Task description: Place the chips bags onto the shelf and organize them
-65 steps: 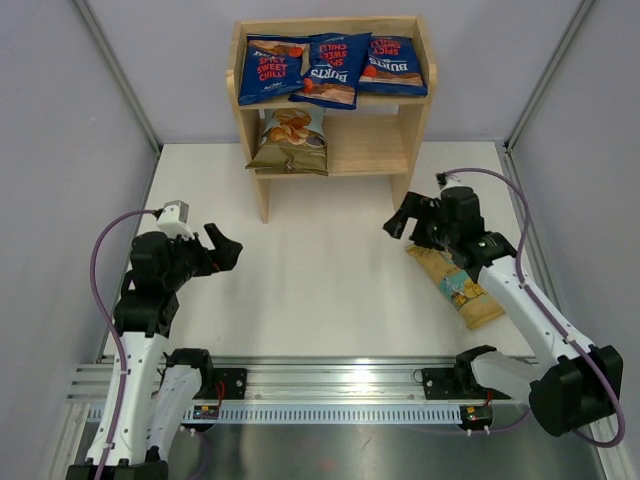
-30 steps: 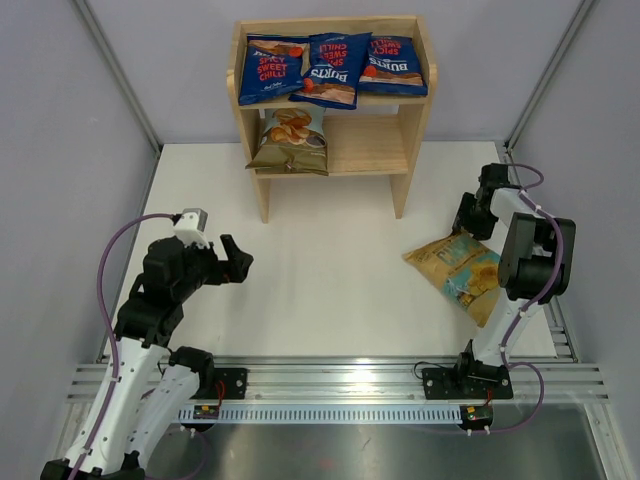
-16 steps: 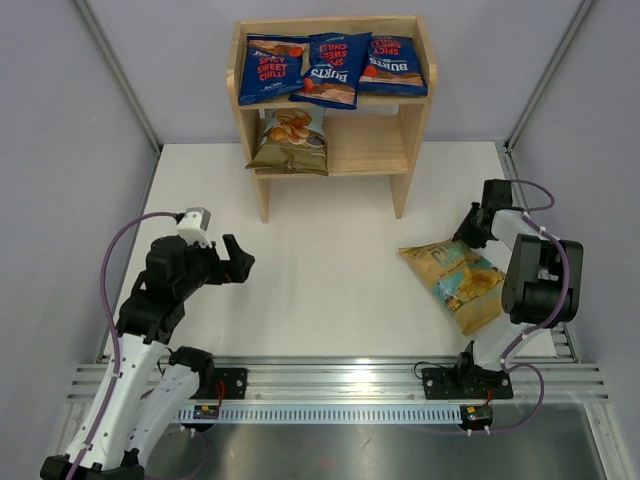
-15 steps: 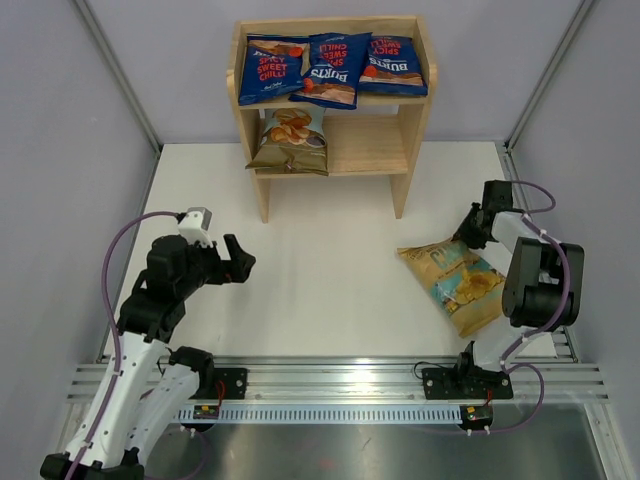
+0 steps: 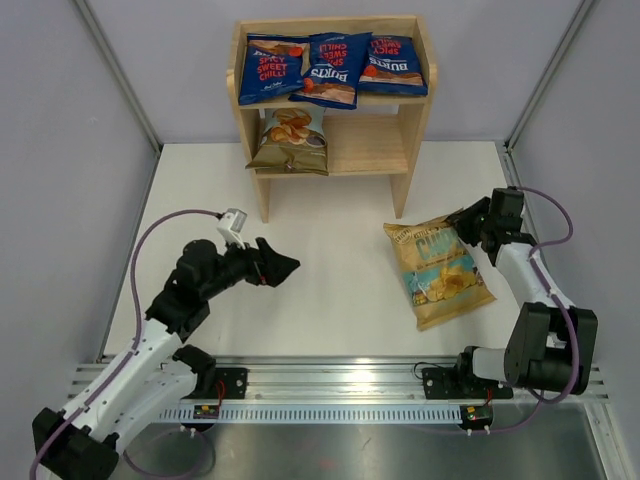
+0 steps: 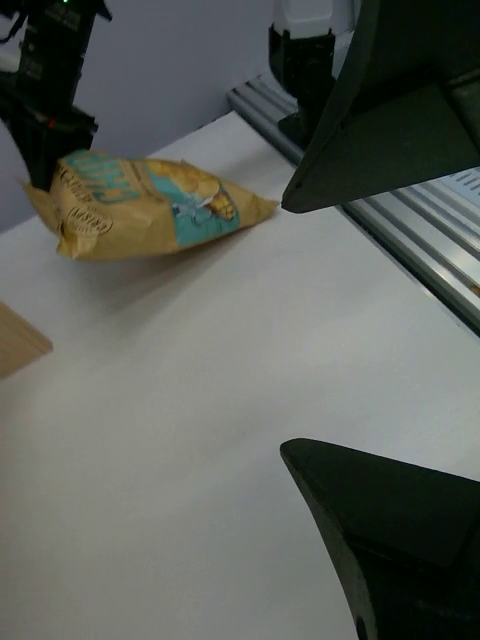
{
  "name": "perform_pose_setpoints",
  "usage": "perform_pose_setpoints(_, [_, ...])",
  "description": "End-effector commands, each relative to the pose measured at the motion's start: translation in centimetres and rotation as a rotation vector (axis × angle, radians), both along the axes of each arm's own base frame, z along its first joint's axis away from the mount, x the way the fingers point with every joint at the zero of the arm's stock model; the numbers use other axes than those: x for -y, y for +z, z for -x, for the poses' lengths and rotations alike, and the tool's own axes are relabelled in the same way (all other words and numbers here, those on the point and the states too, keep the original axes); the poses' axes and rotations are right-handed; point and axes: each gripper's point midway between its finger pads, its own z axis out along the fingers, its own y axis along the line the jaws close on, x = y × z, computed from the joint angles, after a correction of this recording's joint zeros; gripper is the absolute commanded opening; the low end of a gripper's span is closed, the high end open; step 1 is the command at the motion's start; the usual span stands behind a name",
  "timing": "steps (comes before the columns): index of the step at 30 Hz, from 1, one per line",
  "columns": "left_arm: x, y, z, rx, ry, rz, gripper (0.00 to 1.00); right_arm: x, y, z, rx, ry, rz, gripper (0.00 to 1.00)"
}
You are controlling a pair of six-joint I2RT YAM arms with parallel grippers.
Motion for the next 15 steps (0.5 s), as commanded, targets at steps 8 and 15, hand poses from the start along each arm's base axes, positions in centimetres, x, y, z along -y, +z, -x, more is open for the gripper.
perform_pose_setpoints(8, [11.5, 5.2, -0.2, 0.404, -0.229, 0.191, 0.99, -4.7, 9.9, 1.2, 0.286, -0.005, -0.278, 0.04])
perform_pose_setpoints(15, [18.0, 5.2, 0.5, 0.499, -0.334, 0.179, 0.99, -5.1, 14.2, 3.5, 0.396, -0.036, -0.371, 0.01])
